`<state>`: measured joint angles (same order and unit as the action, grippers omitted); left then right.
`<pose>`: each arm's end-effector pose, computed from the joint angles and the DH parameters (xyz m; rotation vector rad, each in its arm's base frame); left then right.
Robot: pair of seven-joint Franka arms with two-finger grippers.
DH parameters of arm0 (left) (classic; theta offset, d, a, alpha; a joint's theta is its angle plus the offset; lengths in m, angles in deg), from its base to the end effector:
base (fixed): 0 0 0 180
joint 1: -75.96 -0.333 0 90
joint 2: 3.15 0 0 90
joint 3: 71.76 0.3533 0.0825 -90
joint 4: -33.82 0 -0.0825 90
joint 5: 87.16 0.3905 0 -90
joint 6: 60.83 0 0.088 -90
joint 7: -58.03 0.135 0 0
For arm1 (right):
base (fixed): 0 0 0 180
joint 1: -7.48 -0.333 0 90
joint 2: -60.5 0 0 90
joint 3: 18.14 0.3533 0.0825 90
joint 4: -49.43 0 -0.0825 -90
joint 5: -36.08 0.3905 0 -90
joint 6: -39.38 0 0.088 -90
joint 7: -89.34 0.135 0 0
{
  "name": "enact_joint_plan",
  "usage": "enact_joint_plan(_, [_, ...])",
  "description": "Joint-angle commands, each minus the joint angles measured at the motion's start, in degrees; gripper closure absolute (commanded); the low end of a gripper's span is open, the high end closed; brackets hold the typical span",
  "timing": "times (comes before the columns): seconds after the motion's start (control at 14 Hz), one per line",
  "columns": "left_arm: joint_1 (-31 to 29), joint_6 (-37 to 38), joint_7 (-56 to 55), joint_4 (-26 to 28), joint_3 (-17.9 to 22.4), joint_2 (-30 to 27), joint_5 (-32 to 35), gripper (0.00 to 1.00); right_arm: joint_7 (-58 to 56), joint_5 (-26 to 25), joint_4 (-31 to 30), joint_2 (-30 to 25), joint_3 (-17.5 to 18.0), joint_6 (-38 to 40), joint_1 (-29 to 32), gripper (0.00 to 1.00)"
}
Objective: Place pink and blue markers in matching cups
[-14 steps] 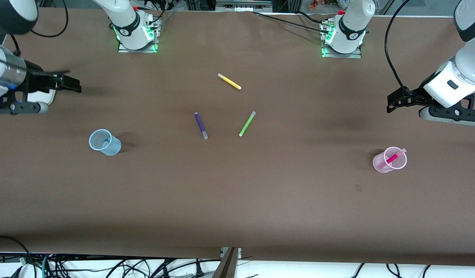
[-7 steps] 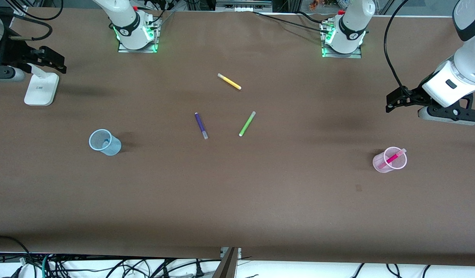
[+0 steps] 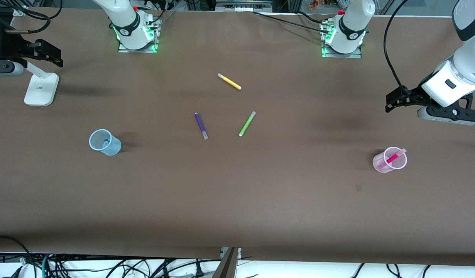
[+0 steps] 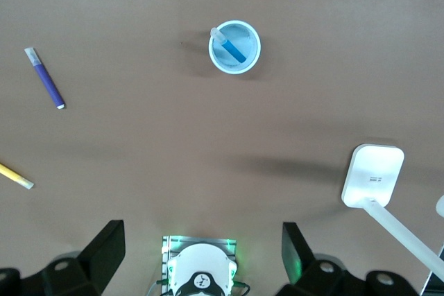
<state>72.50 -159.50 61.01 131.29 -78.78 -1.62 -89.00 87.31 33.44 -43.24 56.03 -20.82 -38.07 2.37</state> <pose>0.5764 -0.0389 0.5691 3.1020 -0.1695 -0.0089 0.5036 0.0134 0.6374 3.0832 0.1119 -0.2902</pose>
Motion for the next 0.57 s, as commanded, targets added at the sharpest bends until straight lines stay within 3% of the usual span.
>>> enact_joint_plan(0.0, [0.3,0.7,1.8,0.7,0.6,-1.2,-1.8,0.0,0.9,1.1,1.9,0.8,-0.1,2.0,0.2,0.0])
enact_joint_plan(0.5, [0.2,1.0,1.8,0.7,0.6,-1.2,-1.8,0.0,0.8,1.1,3.9,3.0,-0.5,2.6,1.2,0.0])
